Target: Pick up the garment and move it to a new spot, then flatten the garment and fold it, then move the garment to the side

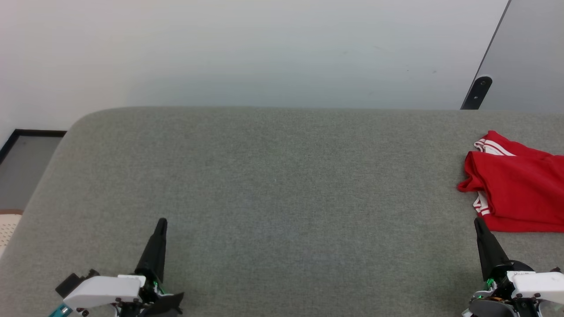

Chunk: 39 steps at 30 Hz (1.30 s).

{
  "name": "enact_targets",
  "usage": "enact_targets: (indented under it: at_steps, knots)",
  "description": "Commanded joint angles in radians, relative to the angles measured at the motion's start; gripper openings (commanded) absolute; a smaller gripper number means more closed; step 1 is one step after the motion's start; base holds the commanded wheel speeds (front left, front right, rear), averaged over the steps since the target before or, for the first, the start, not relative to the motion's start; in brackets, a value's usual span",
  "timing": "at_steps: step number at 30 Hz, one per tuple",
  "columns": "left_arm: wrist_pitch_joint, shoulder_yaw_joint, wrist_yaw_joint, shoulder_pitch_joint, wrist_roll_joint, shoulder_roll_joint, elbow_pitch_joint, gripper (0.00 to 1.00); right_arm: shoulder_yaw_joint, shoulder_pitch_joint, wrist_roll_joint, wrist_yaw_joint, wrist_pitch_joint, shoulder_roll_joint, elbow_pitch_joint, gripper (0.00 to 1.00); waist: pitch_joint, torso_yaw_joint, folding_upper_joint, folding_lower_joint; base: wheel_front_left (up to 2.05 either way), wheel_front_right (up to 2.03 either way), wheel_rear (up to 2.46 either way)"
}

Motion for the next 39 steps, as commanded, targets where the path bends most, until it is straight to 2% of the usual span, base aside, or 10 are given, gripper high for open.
enact_targets:
  at_steps: [1, 39]
  knots:
    - [0.001, 0.002, 0.000, -0.009, -0.007, -0.001, -0.001, 0.00, -0.001, -0.013, 0.005, -0.001, 0.003, 0.002, -0.004, 0.00, 0.000, 0.000, 0.0000, 0.0000, 0.00, 0.00, 0.00]
    - [0.001, 0.002, 0.000, -0.009, -0.007, -0.001, -0.001, 0.00, -0.001, -0.013, 0.005, -0.001, 0.002, 0.002, -0.004, 0.00, 0.000, 0.000, 0.0000, 0.0000, 0.00, 0.00, 0.00]
